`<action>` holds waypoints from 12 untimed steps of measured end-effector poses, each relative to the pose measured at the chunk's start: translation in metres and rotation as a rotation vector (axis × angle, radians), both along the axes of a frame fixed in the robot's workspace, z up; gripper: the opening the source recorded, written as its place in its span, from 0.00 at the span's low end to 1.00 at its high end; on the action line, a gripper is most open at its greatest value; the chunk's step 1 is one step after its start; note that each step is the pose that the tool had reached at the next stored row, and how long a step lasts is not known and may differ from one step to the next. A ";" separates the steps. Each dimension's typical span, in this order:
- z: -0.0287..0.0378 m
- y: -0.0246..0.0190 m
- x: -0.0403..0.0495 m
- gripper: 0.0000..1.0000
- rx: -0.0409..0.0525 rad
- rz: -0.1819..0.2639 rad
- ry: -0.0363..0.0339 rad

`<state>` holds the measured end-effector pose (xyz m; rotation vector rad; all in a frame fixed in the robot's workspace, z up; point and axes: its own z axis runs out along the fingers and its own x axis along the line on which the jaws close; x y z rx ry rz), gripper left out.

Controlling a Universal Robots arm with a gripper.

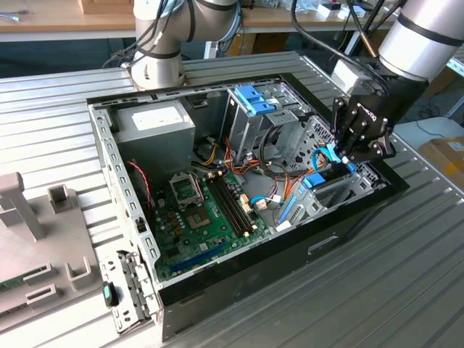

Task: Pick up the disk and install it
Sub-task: 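Insert the first disk wire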

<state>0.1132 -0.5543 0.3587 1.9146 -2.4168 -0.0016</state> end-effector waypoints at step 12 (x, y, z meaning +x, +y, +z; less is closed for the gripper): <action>0.0183 0.0001 0.0276 0.24 0.0049 0.000 0.0000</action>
